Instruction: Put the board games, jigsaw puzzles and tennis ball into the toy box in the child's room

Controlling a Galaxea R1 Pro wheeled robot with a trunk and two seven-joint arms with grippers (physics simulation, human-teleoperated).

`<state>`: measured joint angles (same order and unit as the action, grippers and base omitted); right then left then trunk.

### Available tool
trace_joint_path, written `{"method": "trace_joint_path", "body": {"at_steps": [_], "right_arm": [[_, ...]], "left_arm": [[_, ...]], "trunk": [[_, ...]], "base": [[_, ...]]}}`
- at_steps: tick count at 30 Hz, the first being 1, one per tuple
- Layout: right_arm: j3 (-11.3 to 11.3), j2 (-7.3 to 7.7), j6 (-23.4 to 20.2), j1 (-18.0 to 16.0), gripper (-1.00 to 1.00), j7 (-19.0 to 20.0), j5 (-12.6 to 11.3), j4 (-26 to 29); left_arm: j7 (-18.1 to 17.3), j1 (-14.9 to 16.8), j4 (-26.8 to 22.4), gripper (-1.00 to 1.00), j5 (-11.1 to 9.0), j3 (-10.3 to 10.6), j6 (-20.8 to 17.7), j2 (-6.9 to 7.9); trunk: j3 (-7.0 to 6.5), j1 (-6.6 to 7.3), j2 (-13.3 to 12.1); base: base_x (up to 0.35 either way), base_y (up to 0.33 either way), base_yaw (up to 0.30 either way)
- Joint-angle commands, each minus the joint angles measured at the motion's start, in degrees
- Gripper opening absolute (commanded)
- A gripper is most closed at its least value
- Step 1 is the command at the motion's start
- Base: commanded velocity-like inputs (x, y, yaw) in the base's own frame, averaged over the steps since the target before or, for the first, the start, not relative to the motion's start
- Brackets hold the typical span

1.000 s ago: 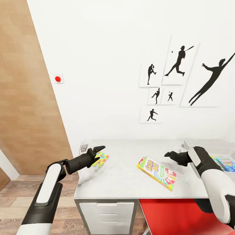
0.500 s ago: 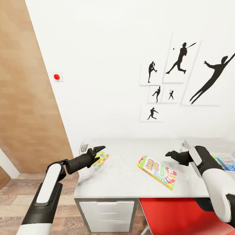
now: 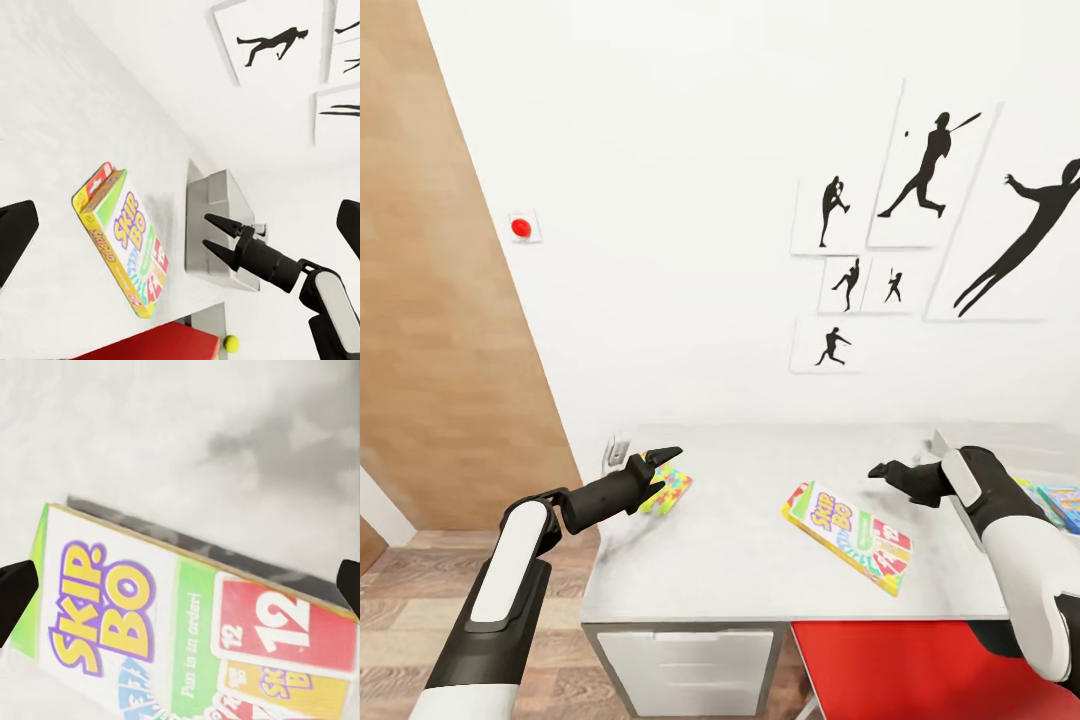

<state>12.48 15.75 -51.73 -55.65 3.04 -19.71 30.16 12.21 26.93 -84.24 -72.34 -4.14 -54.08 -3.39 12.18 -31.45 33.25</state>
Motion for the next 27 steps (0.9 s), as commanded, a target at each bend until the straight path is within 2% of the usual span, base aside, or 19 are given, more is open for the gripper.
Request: {"method": "trace_joint_path", "body": {"at_steps": [1, 10, 27], "right_arm": [[0.25, 0.12, -0.35, -0.06, 1.00, 0.33, 0.28, 0.04], [0.26, 0.60, -0.70, -0.07, 1.00, 0.38, 0.19, 0.06], [0.18, 0.38, -1.92, -0.07, 1.00, 0.31, 0.19, -0.66]], "left_arm": [[0.58, 0.06, -0.05, 1.00, -0.62, -0.14, -0.30, -0.06], [0.61, 0.04, -0.05, 1.00, -0.61, -0.16, -0.27, -0.05], [0.62, -0.02, -0.05, 1.00, -0.61, -0.09, -0.29, -0.04]], "trunk": [[0.19, -0.04, 0.09], [1.03, -0.04, 0.09], [2.61, -0.04, 0.09]], "base": [[0.192, 0.000, 0.000], [0.101, 0.000, 0.000], [0.010, 0.000, 0.000]]}}
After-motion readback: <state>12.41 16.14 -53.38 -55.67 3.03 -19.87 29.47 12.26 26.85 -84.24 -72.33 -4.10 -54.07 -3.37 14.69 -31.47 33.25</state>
